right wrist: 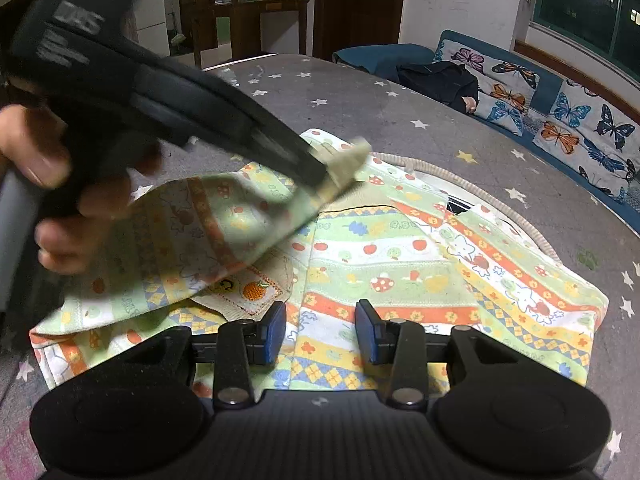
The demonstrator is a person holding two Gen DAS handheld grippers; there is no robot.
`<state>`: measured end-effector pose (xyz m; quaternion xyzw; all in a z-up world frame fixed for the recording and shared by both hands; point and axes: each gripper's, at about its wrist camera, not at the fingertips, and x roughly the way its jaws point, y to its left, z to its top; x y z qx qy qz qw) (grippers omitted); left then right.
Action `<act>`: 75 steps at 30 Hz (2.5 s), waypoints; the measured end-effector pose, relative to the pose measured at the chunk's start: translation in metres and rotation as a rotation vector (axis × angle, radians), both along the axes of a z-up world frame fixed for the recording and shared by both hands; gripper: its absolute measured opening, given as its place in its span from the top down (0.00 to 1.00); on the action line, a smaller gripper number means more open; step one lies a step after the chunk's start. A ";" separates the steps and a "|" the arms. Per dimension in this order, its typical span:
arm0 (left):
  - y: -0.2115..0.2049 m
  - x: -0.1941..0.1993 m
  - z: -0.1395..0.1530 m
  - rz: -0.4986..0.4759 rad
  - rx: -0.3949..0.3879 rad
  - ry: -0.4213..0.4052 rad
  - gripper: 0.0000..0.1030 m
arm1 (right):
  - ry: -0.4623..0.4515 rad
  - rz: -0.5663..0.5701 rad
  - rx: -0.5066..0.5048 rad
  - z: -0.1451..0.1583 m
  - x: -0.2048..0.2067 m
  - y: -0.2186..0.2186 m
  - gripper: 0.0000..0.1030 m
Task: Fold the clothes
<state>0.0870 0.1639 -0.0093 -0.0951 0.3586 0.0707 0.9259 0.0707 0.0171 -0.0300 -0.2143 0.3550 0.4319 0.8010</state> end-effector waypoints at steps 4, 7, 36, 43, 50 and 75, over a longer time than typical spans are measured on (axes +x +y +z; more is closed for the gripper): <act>0.030 -0.032 0.017 0.086 -0.018 -0.055 0.98 | -0.007 -0.003 -0.019 0.002 0.000 0.003 0.63; 0.051 -0.063 0.029 0.140 -0.016 -0.092 0.98 | -0.019 -0.006 -0.019 0.008 0.000 0.007 0.63; 0.130 -0.260 -0.018 0.585 -0.087 -0.009 0.98 | -0.081 -0.042 -0.059 0.001 0.026 0.068 0.66; 0.127 -0.261 -0.019 0.579 -0.071 -0.010 0.96 | -0.134 -0.063 -0.070 -0.003 0.030 0.066 0.93; 0.127 -0.266 -0.017 0.590 -0.077 -0.003 0.93 | -0.144 -0.080 -0.028 0.011 0.028 0.057 0.97; 0.048 -0.231 0.025 0.336 -0.021 -0.093 0.37 | -0.305 -0.301 0.124 0.109 -0.004 -0.113 0.98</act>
